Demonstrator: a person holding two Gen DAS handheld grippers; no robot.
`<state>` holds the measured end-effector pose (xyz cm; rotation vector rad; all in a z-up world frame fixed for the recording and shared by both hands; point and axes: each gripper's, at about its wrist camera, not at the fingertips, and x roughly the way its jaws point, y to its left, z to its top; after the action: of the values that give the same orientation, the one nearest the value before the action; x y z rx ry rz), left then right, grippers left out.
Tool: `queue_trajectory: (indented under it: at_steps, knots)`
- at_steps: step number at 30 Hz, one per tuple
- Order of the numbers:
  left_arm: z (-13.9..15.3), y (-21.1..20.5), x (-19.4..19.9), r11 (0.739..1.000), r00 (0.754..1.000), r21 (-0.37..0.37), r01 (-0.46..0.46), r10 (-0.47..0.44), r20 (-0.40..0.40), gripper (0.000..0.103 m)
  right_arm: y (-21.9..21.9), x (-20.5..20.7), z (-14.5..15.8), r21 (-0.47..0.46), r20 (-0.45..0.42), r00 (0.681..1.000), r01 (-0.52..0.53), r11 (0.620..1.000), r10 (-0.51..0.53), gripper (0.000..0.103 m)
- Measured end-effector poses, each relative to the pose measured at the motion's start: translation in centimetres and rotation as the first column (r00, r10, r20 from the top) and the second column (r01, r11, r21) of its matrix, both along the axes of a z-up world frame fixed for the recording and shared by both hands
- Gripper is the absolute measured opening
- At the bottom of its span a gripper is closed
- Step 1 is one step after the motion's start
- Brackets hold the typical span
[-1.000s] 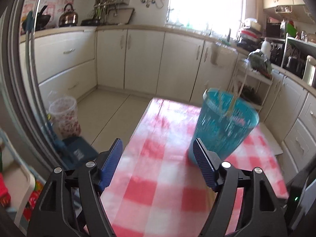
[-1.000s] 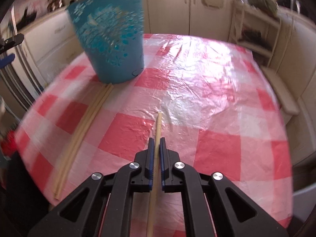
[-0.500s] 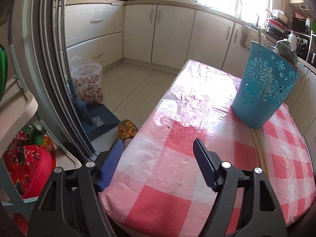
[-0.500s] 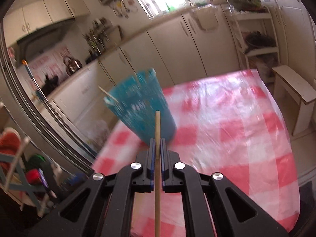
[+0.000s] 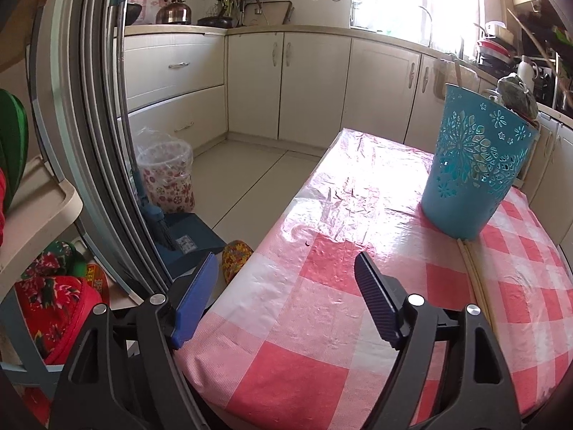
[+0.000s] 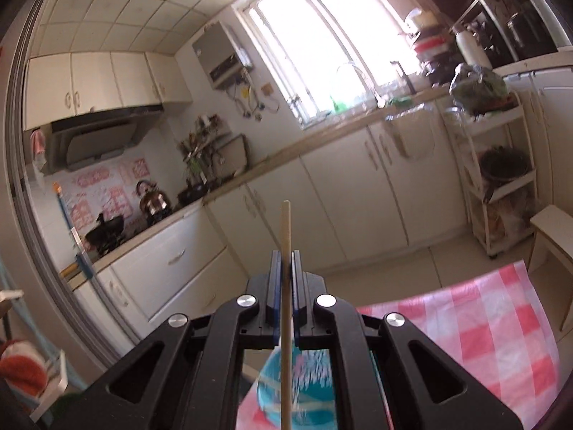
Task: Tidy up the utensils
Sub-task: 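Lift the held stick over the teal basket and open the right tool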
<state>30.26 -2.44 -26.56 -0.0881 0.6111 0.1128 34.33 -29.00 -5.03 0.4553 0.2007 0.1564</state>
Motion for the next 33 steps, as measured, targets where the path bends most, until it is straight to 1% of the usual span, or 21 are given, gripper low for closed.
queue_trajectory:
  at_steps: [1, 3, 6, 8, 12, 15, 18, 22, 23, 25, 26, 27, 29, 31, 33]
  knots:
    - [0.0, 0.0, 0.1, 1.0, 1.0, 0.001, 0.001, -0.001, 0.0, 0.075, 0.1, 0.8, 0.0, -0.002, 0.012, 1.0, 0.02, 1.0, -0.02, 0.006]
    - [-0.1, 0.1, 0.2, 1.0, 1.0, -0.004, 0.0, 0.0, -0.003, 0.076, 0.3, 2.2, -0.4, -0.015, 0.007, 0.999, 0.05, 0.999, -0.05, 0.006]
    - [-0.2, 0.3, 0.5, 1.0, 1.0, -0.014, -0.006, 0.006, -0.013, 0.076, 0.6, 4.2, -1.3, -0.044, -0.038, 0.997, 0.064, 0.997, -0.065, 0.006]
    - [-0.3, 0.5, 0.6, 1.0, 1.0, -0.025, -0.011, 0.01, -0.014, 0.076, 0.8, 4.7, -1.8, -0.075, -0.066, 0.996, 0.054, 0.996, -0.059, 0.006]
    - [-0.5, 0.8, 0.9, 0.999, 1.0, -0.039, -0.018, 0.017, -0.02, 0.076, 1.3, 4.6, -2.8, -0.12, -0.095, 0.995, 0.024, 0.992, -0.035, 0.006]
    - [-0.7, 0.6, 1.0, 0.999, 0.999, -0.033, -0.017, 0.016, -0.028, 0.076, 1.9, 4.6, -3.7, -0.161, -0.135, 0.991, -0.022, 0.987, 0.0, 0.006]
    - [-0.6, 0.4, 0.8, 1.0, 1.0, -0.02, -0.019, 0.018, -0.02, 0.076, 1.9, 4.5, -4.1, -0.174, -0.17, 0.985, -0.045, 0.984, 0.015, 0.006]
    - [-0.4, 0.5, 0.4, 0.999, 1.0, -0.012, -0.03, 0.03, -0.007, 0.077, 0.9, 1.1, -3.4, -0.166, -0.131, 0.991, -0.025, 0.986, 0.003, 0.007]
    - [-0.3, 0.5, 0.4, 0.999, 0.999, -0.011, -0.033, 0.033, -0.005, 0.077, 0.8, 0.1, -3.3, -0.167, -0.118, 0.993, -0.02, 0.986, 0.0, 0.009]
    - [-0.3, 0.5, 0.3, 0.999, 0.999, -0.009, -0.037, 0.037, -0.003, 0.077, 0.5, -2.7, -3.2, -0.181, -0.093, 0.996, -0.005, 0.983, -0.012, 0.017]
    - [-0.3, 0.5, 0.2, 0.999, 0.999, -0.007, -0.037, 0.037, -0.002, 0.078, 0.4, -3.8, -3.3, -0.187, -0.09, 0.996, 0.001, 0.982, -0.018, 0.023]
    - [-0.3, 0.4, 0.2, 0.999, 0.999, -0.002, -0.036, 0.036, -0.002, 0.078, 0.2, -5.1, -3.7, -0.193, -0.095, 0.995, 0.006, 0.981, -0.025, 0.025]
    - [-0.2, 0.2, 0.0, 0.999, 0.999, 0.01, -0.032, 0.032, 0.0, 0.078, 0.2, -7.4, -4.9, -0.208, -0.121, 0.992, 0.013, 0.978, -0.039, 0.025]
    - [-0.1, 0.1, -0.2, 0.999, 0.999, 0.021, -0.033, 0.032, 0.007, 0.078, 0.4, -9.1, -6.5, -0.222, -0.165, 0.986, 0.0, 0.975, -0.038, 0.029]
    - [0.0, 0.0, -0.5, 0.999, 0.999, 0.029, -0.034, 0.034, 0.012, 0.079, 0.8, -10.7, -8.9, -0.228, -0.233, 0.971, -0.013, 0.974, -0.042, 0.031]
